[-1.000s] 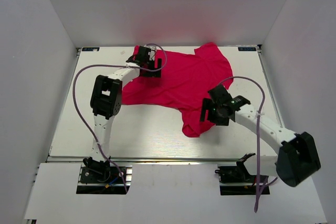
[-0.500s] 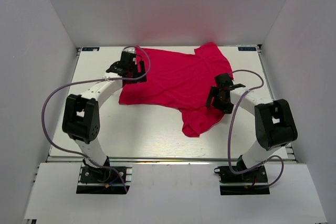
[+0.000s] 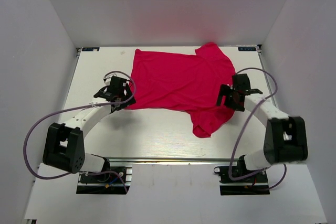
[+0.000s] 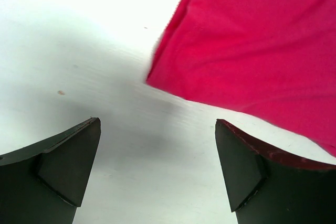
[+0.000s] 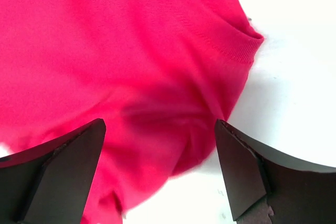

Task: Fold and stack the t-shirts
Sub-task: Flatten out the tshirt, then grap the side of the flattened tshirt closest away from the robot with both arms

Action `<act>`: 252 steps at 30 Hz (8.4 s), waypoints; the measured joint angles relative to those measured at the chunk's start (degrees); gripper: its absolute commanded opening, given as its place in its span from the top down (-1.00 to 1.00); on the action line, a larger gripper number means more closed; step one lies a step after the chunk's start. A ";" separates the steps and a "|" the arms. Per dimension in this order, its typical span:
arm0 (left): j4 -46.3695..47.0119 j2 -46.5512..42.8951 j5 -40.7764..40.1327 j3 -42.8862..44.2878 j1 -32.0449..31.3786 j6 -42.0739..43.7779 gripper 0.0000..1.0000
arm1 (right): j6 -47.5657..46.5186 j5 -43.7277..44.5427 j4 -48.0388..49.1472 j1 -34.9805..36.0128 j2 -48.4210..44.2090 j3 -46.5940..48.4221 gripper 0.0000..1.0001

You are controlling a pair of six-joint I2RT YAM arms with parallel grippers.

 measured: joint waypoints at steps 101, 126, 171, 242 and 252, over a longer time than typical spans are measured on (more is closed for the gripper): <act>11.80 -5.99 9.55 -12.63 3.39 2.67 1.00 | 7.32 -6.75 -17.81 36.54 -16.13 -2.60 -0.47; 10.75 -7.85 8.96 -13.75 3.39 2.12 1.00 | 10.60 0.66 -13.62 37.03 -14.08 -12.61 0.35; 12.00 -4.81 10.25 -13.77 3.39 3.06 1.00 | -7.50 -0.90 -13.73 46.80 -11.23 1.38 -0.14; 12.79 -3.26 12.15 -13.77 3.39 3.61 1.00 | 32.50 5.64 -19.06 46.99 -41.05 -27.50 0.27; 12.31 -3.85 12.17 -13.77 3.39 3.61 1.00 | 20.35 8.90 -19.39 49.20 -18.53 -8.37 -0.06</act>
